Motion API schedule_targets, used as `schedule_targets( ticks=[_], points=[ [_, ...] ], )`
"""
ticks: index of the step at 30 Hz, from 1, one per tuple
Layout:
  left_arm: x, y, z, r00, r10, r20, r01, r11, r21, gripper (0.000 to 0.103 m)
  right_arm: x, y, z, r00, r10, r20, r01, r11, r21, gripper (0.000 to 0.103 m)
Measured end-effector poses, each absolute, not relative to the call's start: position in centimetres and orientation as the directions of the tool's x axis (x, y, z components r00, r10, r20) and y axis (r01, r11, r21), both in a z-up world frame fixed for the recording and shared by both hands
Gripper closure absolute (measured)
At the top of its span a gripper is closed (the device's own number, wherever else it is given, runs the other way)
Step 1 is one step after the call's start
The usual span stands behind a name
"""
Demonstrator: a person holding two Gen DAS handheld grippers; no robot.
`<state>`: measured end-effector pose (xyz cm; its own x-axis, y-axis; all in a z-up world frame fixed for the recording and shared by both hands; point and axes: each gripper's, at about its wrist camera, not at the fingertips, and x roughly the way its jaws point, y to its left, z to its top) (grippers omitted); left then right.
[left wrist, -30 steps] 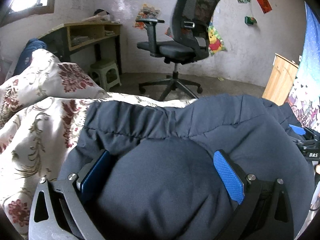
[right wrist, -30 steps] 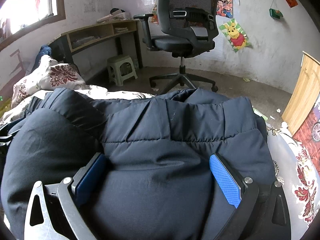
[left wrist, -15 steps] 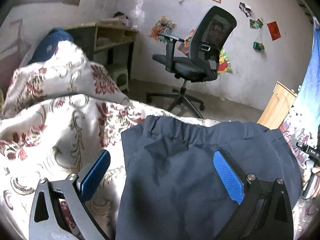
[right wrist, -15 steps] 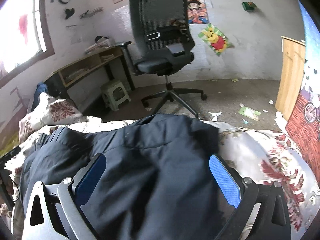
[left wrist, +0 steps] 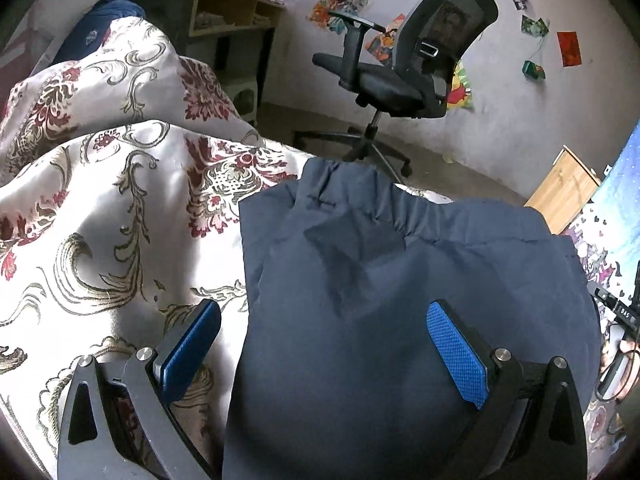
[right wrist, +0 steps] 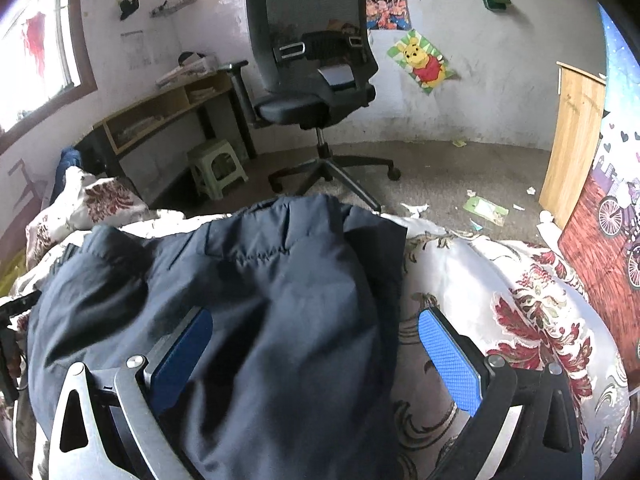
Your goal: Fold large clothes
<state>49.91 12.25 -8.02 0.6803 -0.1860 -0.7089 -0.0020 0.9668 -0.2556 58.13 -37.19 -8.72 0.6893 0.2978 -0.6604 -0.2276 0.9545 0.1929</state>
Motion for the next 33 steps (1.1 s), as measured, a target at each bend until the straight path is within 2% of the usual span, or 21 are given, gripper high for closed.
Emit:
schedule_targets(
  ticks=[15,24,33],
  points=[
    [51.9,14.2,-9.7,0.586,-0.264,-0.766,-0.055,0.930,-0.362,0.002,61.4,-40.1,-12.1,0.569,0.391,-0.724,-0.146,0.914,0.379,0.000],
    [53.2,14.8,-10.8,0.531,-0.340,-0.776,-0.061,0.898,-0.435,0.001,62.5,-41.0,-13.6,0.507,0.474,-0.720,-0.138,0.869,0.476,0.000],
    [54.5,16.1,-12.3,0.467,-0.440,-0.767,-0.082,0.842,-0.533,0.001,63.1,-41.5,-14.2,0.476,0.509,-0.717,-0.140,0.849,0.509,0.000]
  ],
)
